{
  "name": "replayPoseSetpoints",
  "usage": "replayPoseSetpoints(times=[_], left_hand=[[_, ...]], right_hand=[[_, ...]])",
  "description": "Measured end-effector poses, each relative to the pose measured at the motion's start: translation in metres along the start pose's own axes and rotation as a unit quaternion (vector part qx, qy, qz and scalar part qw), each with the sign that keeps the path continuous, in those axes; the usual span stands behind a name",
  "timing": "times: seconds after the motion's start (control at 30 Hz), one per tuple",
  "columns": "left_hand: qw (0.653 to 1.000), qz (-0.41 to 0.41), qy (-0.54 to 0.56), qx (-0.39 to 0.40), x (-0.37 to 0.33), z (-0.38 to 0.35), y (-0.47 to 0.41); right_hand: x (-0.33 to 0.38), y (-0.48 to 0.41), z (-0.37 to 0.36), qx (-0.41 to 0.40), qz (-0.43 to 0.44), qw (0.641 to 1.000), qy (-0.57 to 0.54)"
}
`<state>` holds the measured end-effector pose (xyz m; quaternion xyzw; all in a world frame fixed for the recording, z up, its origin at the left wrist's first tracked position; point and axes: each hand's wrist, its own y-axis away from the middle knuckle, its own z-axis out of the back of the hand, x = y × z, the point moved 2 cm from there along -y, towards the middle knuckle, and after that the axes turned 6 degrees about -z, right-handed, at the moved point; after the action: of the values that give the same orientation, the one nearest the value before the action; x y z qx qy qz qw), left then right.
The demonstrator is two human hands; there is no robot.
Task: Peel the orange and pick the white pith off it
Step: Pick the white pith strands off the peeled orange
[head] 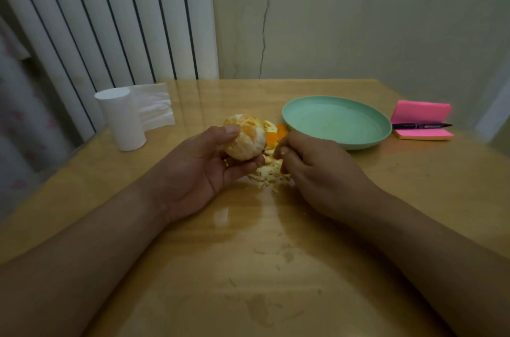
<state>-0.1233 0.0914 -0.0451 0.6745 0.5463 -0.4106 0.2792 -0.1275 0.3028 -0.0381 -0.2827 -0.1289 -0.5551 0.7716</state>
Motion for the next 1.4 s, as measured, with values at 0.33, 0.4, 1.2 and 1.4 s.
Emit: replayPoseSetpoints(times=[0.33, 0.4, 1.2, 1.4], left_hand=[[0.997, -0.013, -0.060, 0.035, 0.003, 0.004, -0.002], [0.996, -0.021, -0.079, 0.036, 0.002, 0.004, -0.002], [0.961, -0.091, -0.261, -0.013, 0.005, -0.002, 0.001], [0.989, -0.040, -0.145, 0.011, 0.006, -0.004, -0.002]], right_hand=[[0.013, 0.007, 0.003, -0.070, 0.038, 0.979, -0.187], [0.011, 0.007, 0.002, -0.063, 0.032, 0.978, -0.196], [0.014, 0.009, 0.003, -0.088, 0.041, 0.986, -0.132], [0.012, 0.009, 0.004, -0.084, 0.037, 0.975, -0.203]])
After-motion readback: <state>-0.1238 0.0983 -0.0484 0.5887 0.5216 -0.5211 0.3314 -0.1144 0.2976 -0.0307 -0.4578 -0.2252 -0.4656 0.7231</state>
